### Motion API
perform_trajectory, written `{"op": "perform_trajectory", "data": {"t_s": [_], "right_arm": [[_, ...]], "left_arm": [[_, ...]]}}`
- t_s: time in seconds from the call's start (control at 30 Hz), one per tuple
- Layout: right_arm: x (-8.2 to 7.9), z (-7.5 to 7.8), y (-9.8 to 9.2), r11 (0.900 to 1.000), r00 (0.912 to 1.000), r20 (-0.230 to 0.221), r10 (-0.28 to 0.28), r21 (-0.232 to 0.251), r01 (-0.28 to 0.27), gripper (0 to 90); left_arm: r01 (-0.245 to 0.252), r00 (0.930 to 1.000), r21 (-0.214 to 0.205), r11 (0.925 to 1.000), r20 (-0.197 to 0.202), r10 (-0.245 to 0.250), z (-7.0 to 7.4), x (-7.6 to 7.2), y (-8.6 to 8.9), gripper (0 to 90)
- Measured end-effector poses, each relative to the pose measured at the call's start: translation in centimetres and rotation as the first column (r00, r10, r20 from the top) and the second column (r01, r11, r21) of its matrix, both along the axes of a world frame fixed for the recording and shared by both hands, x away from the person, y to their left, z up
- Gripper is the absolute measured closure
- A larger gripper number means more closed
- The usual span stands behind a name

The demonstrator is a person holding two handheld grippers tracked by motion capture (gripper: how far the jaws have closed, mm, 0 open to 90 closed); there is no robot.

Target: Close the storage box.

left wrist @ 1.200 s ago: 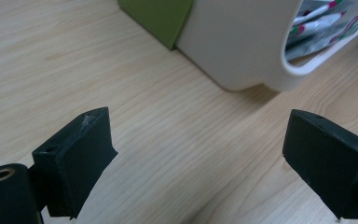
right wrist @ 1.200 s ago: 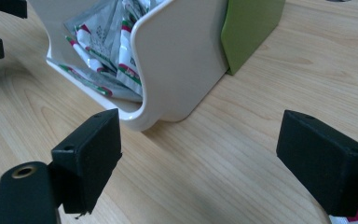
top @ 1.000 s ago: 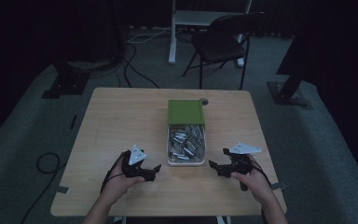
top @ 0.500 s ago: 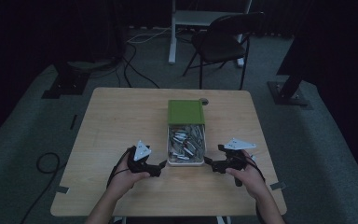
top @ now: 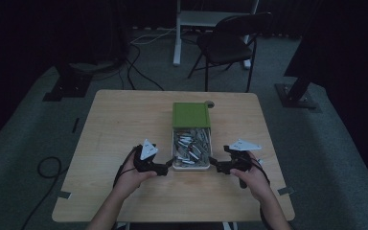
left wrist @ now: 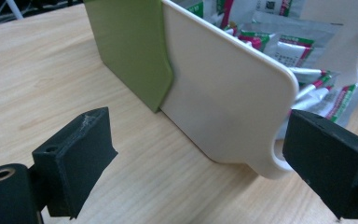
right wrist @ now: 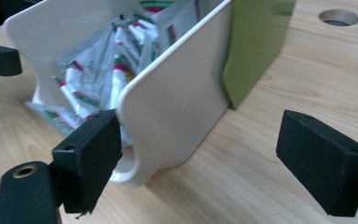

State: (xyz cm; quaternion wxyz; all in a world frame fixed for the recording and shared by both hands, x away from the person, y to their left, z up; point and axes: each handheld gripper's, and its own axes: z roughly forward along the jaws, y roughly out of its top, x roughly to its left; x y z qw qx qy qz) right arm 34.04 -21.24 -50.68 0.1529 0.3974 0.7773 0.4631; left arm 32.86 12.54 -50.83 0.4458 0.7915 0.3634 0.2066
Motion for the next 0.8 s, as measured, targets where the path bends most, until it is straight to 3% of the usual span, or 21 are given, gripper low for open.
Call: {"op": "perform_trajectory", "data": {"t_s": [0.1, 0.8], "right_arm": [[0.2, 0.1, -0.1, 1.0, 1.0, -0.002, -0.003, 0.002, 0.003, 13.6], [0.9, 0.3, 0.1, 0.9999, 1.0, 0.001, -0.008, -0.015, 0.008, 12.7]], "left_arm": [[0.005, 0.9999, -0.014, 0.9999, -0.012, -0.005, 0.0, 0.3, 0.0, 9.1], [-0.001, 1.0, 0.006, 1.0, -0.001, 0.001, 0.5, 1.5, -0.5, 9.0]]}}
